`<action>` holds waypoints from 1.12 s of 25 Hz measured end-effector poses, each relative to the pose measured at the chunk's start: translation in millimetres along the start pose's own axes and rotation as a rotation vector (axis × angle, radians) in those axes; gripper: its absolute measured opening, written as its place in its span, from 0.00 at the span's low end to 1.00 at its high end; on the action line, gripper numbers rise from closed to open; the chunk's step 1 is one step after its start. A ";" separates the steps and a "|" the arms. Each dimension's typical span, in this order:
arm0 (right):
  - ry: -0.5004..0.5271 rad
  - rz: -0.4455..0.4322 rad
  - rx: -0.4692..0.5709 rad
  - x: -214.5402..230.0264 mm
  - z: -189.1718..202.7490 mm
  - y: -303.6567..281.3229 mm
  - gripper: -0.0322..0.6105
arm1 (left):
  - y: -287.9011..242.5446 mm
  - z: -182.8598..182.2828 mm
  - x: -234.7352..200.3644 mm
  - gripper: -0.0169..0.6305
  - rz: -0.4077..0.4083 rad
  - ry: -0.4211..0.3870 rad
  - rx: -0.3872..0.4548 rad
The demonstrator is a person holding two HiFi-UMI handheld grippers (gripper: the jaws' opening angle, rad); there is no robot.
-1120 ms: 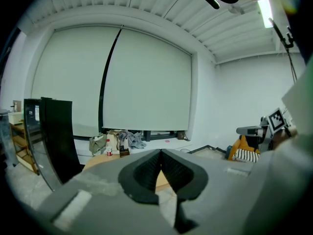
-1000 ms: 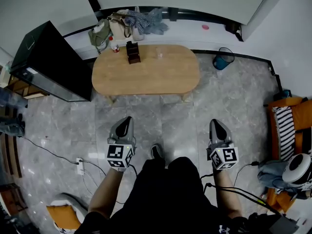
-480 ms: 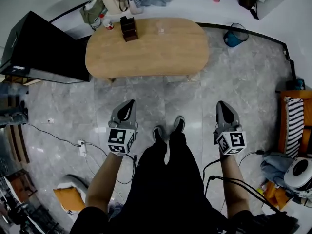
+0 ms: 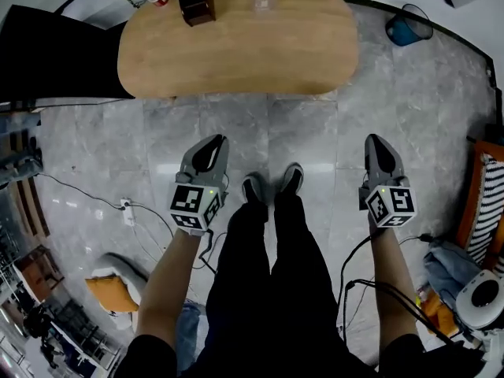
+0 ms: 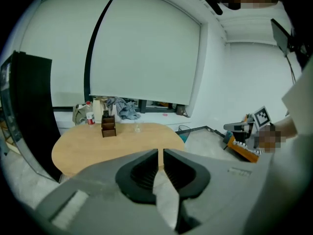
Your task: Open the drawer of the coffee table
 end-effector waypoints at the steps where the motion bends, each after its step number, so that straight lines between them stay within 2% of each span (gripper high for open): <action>1: 0.007 -0.002 -0.008 5.3 8.6 -12.3 0.05 | -11.7 10.9 -6.6 0.08 0.001 0.010 -0.006; 9: 0.058 0.012 -0.069 46.1 96.5 -96.0 0.05 | -88.9 115.4 -46.7 0.09 0.034 0.046 -0.067; 12: 0.057 0.018 -0.071 56.8 123.8 -122.5 0.05 | -111.5 147.8 -61.7 0.10 0.062 0.086 -0.071; 14: 0.059 0.010 -0.076 60.8 140.4 -139.2 0.06 | -125.9 168.3 -70.6 0.10 0.098 0.164 -0.067; 18: 0.066 -0.013 -0.087 65.9 170.4 -165.5 0.06 | -152.5 205.0 -84.7 0.10 0.186 0.413 -0.011; 21: 0.068 -0.032 -0.086 71.7 189.8 -178.1 0.12 | -171.0 222.4 -89.3 0.14 0.231 0.509 0.034; 23: 0.078 -0.042 -0.092 78.1 202.8 -185.5 0.16 | -185.3 232.0 -89.6 0.20 0.253 0.518 0.045; 25: 0.092 -0.048 -0.094 82.8 213.5 -194.1 0.19 | -199.2 242.2 -94.8 0.23 0.260 0.494 0.043; 28: 0.105 -0.068 -0.091 87.3 226.3 -215.1 0.25 | -220.1 254.5 -122.5 0.31 0.194 0.401 0.034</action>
Point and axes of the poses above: the fingertips, and each gripper's own axes: y backward along the fingers, x to its right, z out of its underside, the point moved 3 cm from there along y, backward along the fingers, and after that the axes turned 3 degrees about -y, right-handed, at the moved point
